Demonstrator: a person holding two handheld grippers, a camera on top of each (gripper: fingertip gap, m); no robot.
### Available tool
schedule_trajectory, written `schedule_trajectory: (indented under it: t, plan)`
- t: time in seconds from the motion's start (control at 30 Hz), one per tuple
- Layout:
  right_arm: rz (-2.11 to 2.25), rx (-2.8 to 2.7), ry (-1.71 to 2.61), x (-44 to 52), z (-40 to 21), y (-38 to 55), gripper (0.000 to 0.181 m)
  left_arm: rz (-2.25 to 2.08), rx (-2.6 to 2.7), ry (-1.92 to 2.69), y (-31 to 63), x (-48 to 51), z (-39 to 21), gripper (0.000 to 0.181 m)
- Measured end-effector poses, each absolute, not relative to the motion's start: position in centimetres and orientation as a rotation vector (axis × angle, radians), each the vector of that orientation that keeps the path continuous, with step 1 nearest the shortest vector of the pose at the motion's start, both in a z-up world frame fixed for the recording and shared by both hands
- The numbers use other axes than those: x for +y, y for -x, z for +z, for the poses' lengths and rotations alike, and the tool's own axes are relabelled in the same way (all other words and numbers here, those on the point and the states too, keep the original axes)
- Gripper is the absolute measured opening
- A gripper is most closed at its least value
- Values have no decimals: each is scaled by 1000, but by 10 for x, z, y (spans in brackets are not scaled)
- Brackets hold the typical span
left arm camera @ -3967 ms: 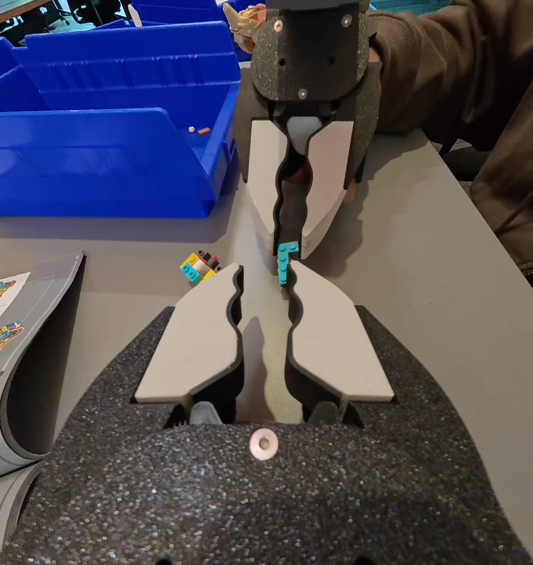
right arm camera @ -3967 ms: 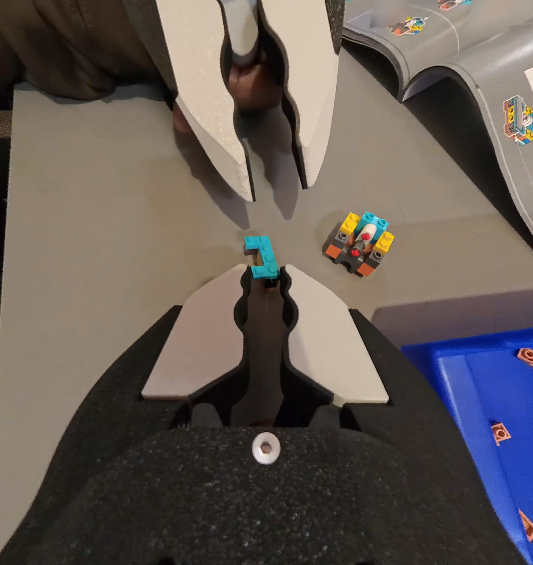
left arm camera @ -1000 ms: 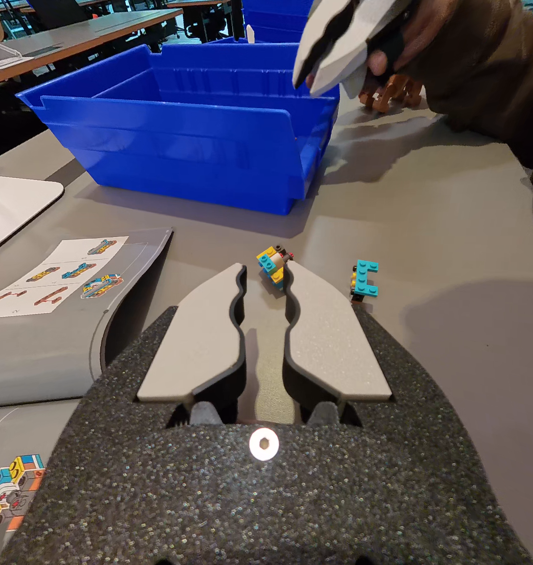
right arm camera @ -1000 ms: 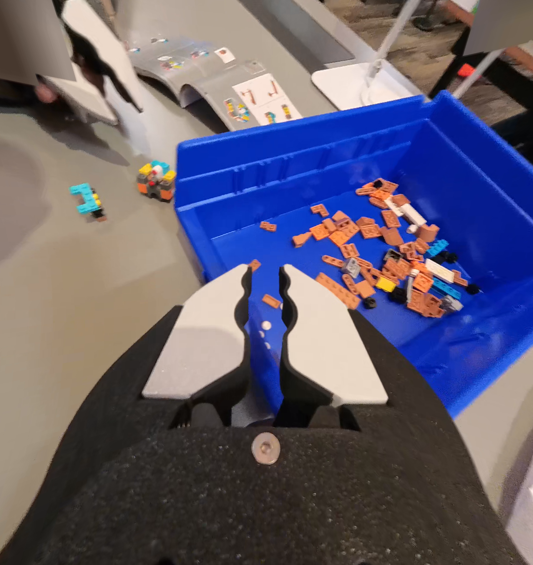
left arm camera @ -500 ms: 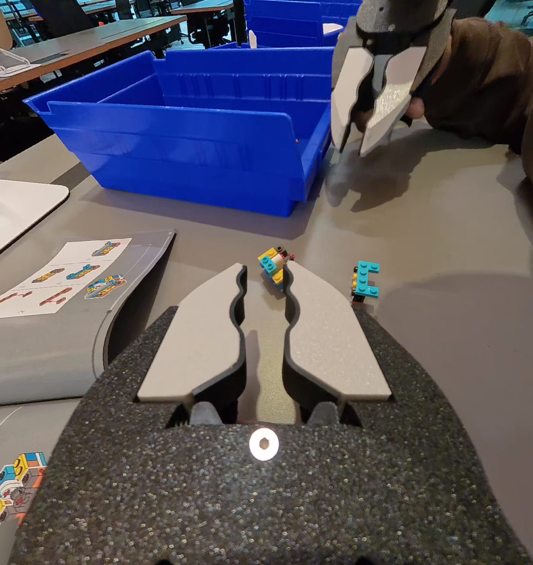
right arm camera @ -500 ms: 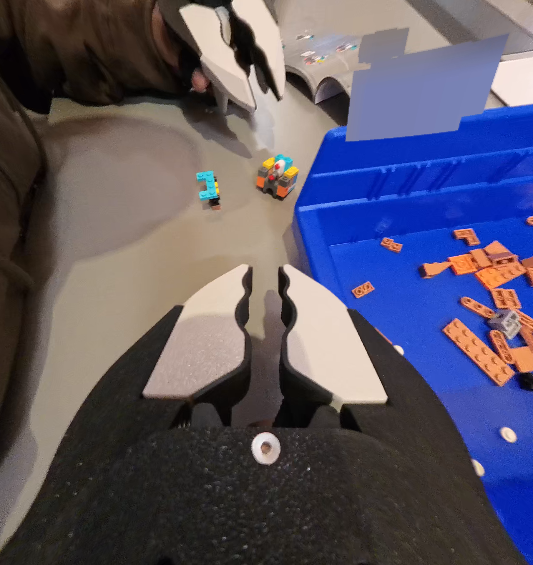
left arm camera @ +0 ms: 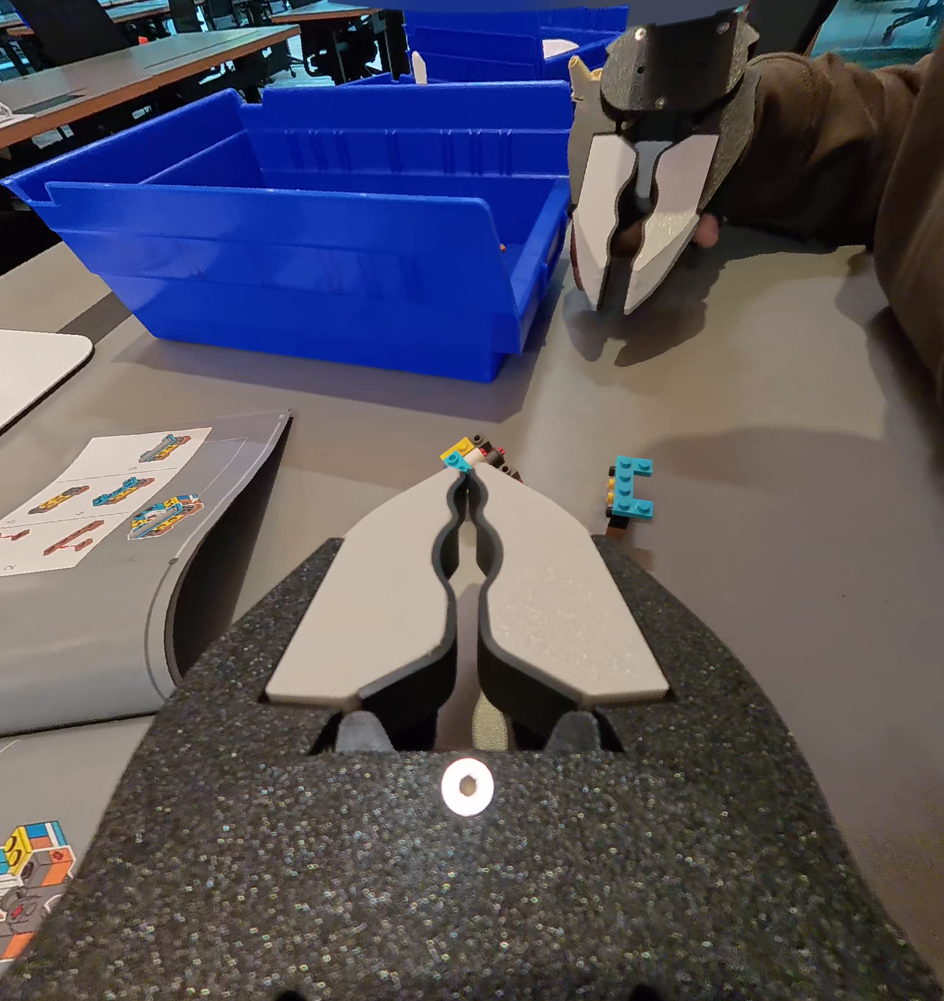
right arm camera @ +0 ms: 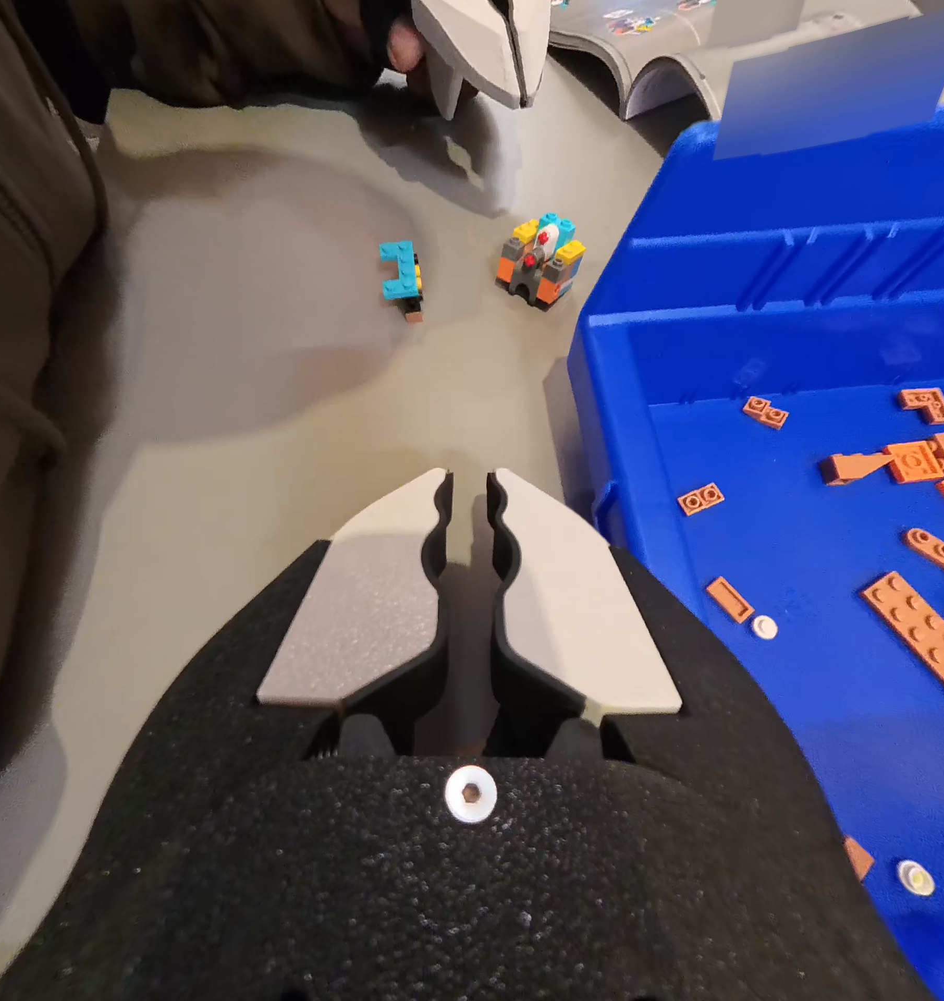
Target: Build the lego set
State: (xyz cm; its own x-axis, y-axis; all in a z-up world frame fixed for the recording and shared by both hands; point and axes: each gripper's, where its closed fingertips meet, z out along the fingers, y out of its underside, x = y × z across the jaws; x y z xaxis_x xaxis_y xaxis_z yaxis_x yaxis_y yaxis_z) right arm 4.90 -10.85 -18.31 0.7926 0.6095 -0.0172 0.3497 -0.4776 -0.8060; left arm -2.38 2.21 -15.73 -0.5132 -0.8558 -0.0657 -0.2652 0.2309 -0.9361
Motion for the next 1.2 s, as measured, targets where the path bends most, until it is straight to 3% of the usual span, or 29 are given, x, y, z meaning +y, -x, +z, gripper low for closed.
schedule_trajectory:
  t: [0.53,0.8,1.2]
  plan:
    - [363,-721,2154,-117,-196,-52,12,-1269,1916,1049,22,24,-159,8]
    - [338,-720,2183,-116,-200,-54,12,-1242,1978,1006,26,18,-164,0]
    - [330,-720,2206,-117,-204,-55,1,-1209,1971,1021,25,20,-166,3]
